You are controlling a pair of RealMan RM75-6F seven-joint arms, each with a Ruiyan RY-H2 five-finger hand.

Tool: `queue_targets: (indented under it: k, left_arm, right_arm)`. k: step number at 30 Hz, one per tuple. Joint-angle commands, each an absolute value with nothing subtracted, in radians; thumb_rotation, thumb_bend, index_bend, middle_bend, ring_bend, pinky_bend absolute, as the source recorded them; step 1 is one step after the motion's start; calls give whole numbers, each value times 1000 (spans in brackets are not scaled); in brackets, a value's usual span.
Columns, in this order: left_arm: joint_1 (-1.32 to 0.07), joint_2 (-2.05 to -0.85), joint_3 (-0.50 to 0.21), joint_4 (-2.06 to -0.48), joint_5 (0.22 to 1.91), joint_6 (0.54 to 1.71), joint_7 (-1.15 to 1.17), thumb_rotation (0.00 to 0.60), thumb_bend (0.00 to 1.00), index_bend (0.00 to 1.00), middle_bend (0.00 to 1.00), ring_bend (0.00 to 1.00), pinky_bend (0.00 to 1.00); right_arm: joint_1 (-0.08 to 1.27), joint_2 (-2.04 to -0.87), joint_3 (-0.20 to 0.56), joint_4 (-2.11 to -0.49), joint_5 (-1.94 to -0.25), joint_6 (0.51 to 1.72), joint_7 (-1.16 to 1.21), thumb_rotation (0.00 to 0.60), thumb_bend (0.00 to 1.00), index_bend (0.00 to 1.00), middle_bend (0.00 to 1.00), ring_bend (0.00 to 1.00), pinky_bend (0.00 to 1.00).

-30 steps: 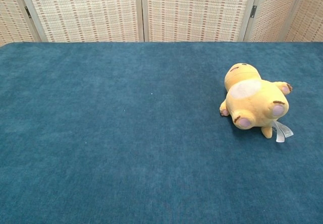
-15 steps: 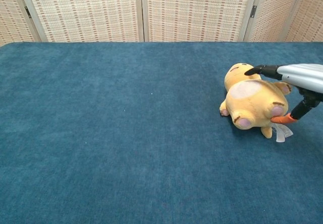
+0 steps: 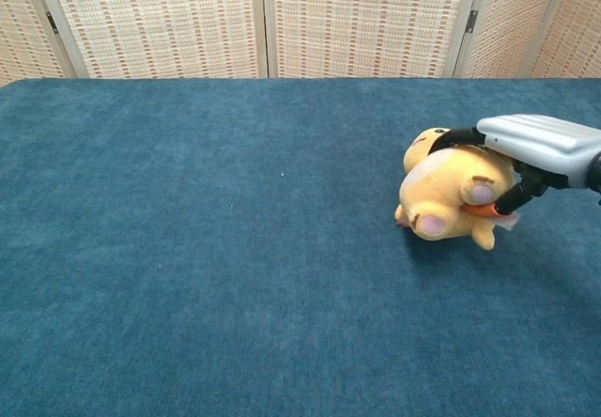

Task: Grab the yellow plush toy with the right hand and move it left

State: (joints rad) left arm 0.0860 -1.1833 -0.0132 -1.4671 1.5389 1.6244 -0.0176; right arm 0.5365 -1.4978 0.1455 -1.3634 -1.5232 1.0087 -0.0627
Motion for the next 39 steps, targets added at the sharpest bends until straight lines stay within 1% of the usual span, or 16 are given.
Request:
queue_targets:
  k: [1, 5, 8, 14, 18, 19, 20, 21, 22, 23, 24, 25, 27, 30, 33, 39]
  left_arm:
    - [88, -1183, -11, -1468, 1542, 1629, -20, 600, 342, 0, 0, 0, 165]
    - [88, -1180, -10, -1468, 1544, 1632, -32, 600, 342, 0, 0, 0, 165]
    - [90, -1176, -10, -1466, 1544, 1637, -48, 600, 342, 0, 0, 0, 165]
    - [92, -1164, -10, -1462, 1542, 1639, -89, 600, 341, 0, 0, 0, 165]
    - [95, -1156, -7, -1455, 1546, 1643, -120, 600, 343, 0, 0, 0, 165]
    - [97, -1153, -5, -1453, 1550, 1647, -129, 600, 343, 0, 0, 0, 165]
    - [98, -1151, -5, -1451, 1552, 1651, -135, 600, 343, 0, 0, 0, 165]
    - [99, -1150, -5, -1450, 1554, 1655, -141, 600, 342, 0, 0, 0, 165]
    - [101, -1148, -3, -1450, 1556, 1658, -146, 600, 342, 0, 0, 0, 165]
    - [102, -1146, -3, -1450, 1558, 1661, -149, 600, 342, 0, 0, 0, 165]
    - [103, -1146, -2, -1449, 1560, 1662, -152, 600, 342, 0, 0, 0, 165]
    - [103, -1145, -1, -1449, 1562, 1664, -154, 600, 342, 0, 0, 0, 165]
    - [104, -1144, 1, -1450, 1567, 1668, -157, 600, 342, 0, 0, 0, 165]
    - [105, -1142, 5, -1449, 1577, 1674, -163, 600, 341, 0, 0, 0, 165]
    - [106, -1142, 7, -1448, 1580, 1677, -160, 600, 341, 0, 0, 0, 165]
    - [102, -1153, 9, -1453, 1588, 1675, -125, 600, 342, 0, 0, 0, 165]
  right_arm:
    - [557, -1533, 126, -1410, -1663, 1143, -22, 600, 654, 651, 728, 646, 863]
    - [613, -1604, 145, -1439, -1684, 1127, -83, 600, 654, 651, 725, 646, 863]
    - [666, -1687, 163, -1422, -1666, 1072, -152, 600, 653, 651, 722, 643, 863]
    - [758, -1900, 197, -1294, -1616, 1002, -262, 600, 641, 651, 715, 630, 859]
    - [800, -2018, 209, -1173, -1577, 968, -343, 600, 598, 630, 637, 537, 741]
    - [805, -2041, 208, -1151, -1557, 952, -365, 600, 581, 596, 606, 506, 707]
    - [806, -2051, 207, -1145, -1536, 932, -385, 600, 553, 505, 543, 449, 645]
    - [808, -2055, 207, -1148, -1517, 912, -399, 600, 521, 341, 448, 363, 554]
    - [811, -2056, 206, -1155, -1494, 888, -411, 600, 507, 236, 383, 306, 494]
    - [811, -2054, 206, -1161, -1474, 870, -425, 600, 478, 106, 275, 213, 408]
    - [812, -2048, 208, -1176, -1441, 840, -446, 600, 429, 22, 141, 103, 301]
    - [812, -2041, 210, -1191, -1416, 821, -461, 600, 373, 0, 55, 36, 221]
    - [813, -2026, 215, -1224, -1380, 800, -486, 600, 281, 0, 0, 0, 134]
    - [799, -1986, 206, -1301, -1371, 827, -502, 600, 195, 0, 0, 0, 87]
    - [770, -1922, 187, -1408, -1376, 863, -499, 600, 144, 0, 0, 0, 56]
    - [690, -1713, 135, -1689, -1396, 962, -533, 600, 114, 0, 0, 0, 10]
